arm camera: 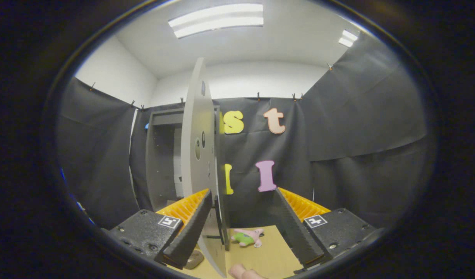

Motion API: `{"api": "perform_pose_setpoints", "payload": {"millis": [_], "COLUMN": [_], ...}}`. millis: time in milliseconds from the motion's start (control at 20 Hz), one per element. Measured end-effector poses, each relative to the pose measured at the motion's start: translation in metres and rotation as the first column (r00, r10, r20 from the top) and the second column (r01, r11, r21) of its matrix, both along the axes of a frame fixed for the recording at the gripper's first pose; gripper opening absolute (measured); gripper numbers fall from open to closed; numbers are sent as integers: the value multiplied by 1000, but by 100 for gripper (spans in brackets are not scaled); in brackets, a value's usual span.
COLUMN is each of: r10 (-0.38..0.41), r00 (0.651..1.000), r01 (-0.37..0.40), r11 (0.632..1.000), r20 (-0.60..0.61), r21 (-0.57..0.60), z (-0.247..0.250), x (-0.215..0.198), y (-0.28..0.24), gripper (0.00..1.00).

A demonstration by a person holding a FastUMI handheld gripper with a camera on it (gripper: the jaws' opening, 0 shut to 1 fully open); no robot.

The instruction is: Open the shoe cabinet door, grab the shoes and put them into the shoe cabinet, then close the shoe cabinet door.

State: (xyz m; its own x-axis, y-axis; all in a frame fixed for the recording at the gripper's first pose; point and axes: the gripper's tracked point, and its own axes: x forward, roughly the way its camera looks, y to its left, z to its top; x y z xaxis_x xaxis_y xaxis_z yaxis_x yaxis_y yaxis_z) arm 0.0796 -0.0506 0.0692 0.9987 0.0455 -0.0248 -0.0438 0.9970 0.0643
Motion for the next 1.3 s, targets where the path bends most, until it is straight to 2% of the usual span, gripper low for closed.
{"api": "perform_pose_setpoints", "payload": {"millis": [200, 500, 700, 850, 1100, 1300], "r10": [-48, 17, 61, 69, 38, 59], "r00": [998, 998, 994, 994, 998, 993], "r01": [48, -20, -63, -69, -35, -68], "r11": [999, 998, 998, 998, 998, 994], "r20": [26, 52, 95, 85, 43, -103], "r21": [-1, 51, 22, -4, -61, -86], "z": [-2, -29, -60, -99, -179, -266], "x": [4, -9, -9, 1, 22, 42], "y": [18, 91, 147, 178, 212, 239], "gripper": [100, 100, 100, 100, 100, 100]}}
